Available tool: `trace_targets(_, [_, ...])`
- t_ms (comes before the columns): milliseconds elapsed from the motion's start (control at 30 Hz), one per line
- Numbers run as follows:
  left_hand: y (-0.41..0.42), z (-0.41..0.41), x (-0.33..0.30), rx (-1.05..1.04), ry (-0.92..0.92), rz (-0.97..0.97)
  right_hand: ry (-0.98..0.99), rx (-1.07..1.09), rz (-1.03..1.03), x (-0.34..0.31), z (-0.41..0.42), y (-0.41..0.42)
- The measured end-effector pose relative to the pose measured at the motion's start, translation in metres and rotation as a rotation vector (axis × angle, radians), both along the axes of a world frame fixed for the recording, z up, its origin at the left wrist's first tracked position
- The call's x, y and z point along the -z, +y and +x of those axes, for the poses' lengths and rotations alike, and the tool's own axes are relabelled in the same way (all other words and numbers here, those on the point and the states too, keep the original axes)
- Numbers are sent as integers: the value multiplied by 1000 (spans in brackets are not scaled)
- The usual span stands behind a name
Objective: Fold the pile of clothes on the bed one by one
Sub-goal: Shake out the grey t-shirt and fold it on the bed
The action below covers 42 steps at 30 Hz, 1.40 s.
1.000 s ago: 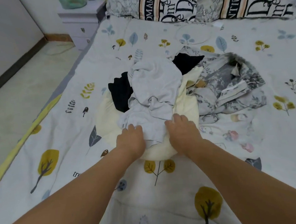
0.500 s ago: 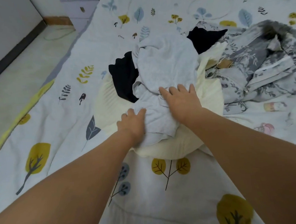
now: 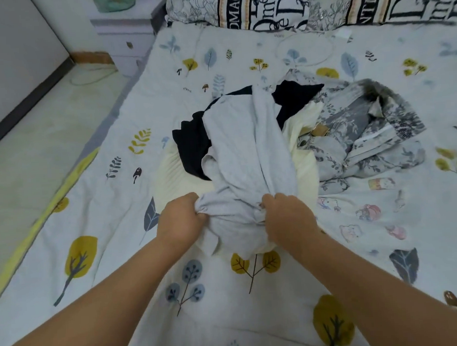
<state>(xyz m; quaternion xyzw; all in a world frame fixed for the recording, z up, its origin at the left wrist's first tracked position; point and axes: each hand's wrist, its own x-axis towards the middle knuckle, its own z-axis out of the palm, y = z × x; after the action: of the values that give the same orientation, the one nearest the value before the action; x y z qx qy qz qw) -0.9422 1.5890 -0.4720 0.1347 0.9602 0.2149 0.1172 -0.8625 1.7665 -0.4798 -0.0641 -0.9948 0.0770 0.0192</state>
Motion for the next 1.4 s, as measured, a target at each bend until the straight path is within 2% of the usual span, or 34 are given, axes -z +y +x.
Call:
trace_targets(133, [-16, 16, -42, -12, 62, 112, -154, 139, -175, -33, 43, -4])
trace_targets(200, [-19, 23, -68, -38, -21, 218, -184, 220, -267, -53, 63, -10])
trace_targets(300, [-19, 36, -120, -81, -184, 506, -254, 333, -418, -82, 87, -16])
trace_targets(400, [-17, 50, -180, -39, -192, 683, -299, 352, -529, -114, 105, -18])
trace_targets(500, [-16, 64, -240, 66, -228, 776, -371, 285, -608, -158, 116, -20])
trace_targets(600, [-17, 79, -295, 181, -328, 917, -311, 241, -637, -211, 123, -24])
trace_targets(700, [-21, 97, -349, 358, -441, 1001, -81, 271, -744, -264, 127, -29])
trace_targets(767, [-25, 110, -379, 503, -508, 1013, 84, 198, -823, -299, 127, -38])
trace_targets(833, [-29, 125, -406, 638, -562, 993, 183, 32, -848, -328, 128, -48])
trace_targets(933, [-38, 141, -437, 731, -584, 940, 118, -119, -862, -362, 138, -62])
trace_targets(1000, [-49, 145, -450, 710, -590, 906, 57, -127, -899, -374, 147, -69])
trace_targets(1067, [-65, 145, -460, 700, -628, 847, 81, -57, -869, -376, 154, -71])
trace_targets(1200, [-98, 144, -471, 669, -864, 841, 229, 67, -769, -394, 176, -72])
trace_targets(1233, [-101, 146, -471, 600, -842, 827, 267, 66, -767, -399, 181, -72])
trace_targets(1267, [-102, 148, -470, 518, -740, 771, 310, 61, -757, -406, 186, -74])
trace_targets(1400, [-91, 163, -466, 264, -220, 505, 385, 19, -757, -430, 200, -82])
